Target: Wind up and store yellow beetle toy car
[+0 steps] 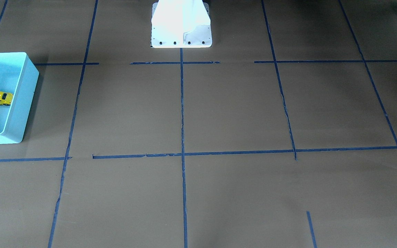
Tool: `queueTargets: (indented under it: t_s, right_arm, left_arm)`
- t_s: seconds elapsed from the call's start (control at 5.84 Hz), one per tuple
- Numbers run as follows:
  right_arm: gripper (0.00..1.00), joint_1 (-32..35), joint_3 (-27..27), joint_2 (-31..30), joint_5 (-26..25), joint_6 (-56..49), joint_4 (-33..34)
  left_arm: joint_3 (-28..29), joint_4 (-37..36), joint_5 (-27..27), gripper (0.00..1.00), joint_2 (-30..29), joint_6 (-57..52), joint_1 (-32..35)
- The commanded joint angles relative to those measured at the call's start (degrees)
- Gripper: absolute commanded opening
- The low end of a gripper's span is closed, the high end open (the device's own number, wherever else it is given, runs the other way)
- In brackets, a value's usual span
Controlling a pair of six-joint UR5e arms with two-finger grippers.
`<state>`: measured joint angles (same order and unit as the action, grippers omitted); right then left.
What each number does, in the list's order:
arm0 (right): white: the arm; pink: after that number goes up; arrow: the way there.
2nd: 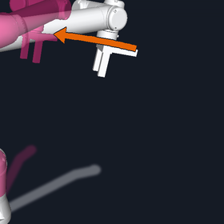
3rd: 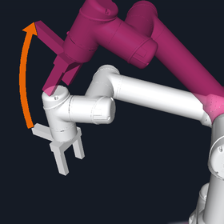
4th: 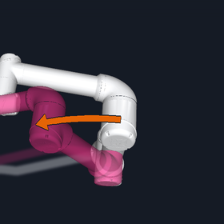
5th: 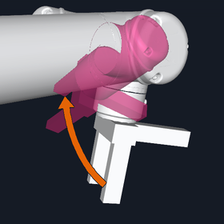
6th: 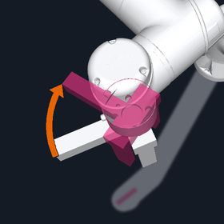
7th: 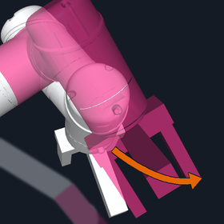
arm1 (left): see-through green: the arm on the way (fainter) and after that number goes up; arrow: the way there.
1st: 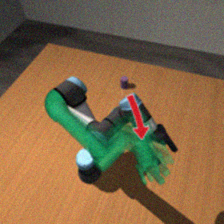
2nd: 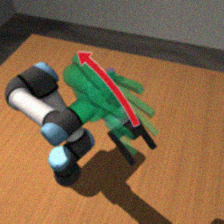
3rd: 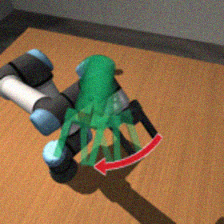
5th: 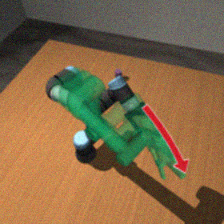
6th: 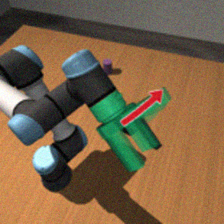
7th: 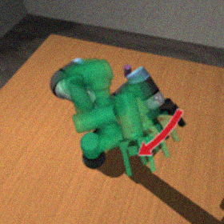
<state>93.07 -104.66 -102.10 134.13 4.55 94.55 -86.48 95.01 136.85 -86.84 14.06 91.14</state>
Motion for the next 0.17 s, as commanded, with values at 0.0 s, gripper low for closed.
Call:
queueTargets:
  t_s: [0.0]
  right_arm:
    - [1.00, 0.0, -0.3, 0.0, -0.1, -0.2, 0.1]
  left_arm:
    - [0.0, 0.0, 0.0, 1.00, 0.0, 0.0, 0.0]
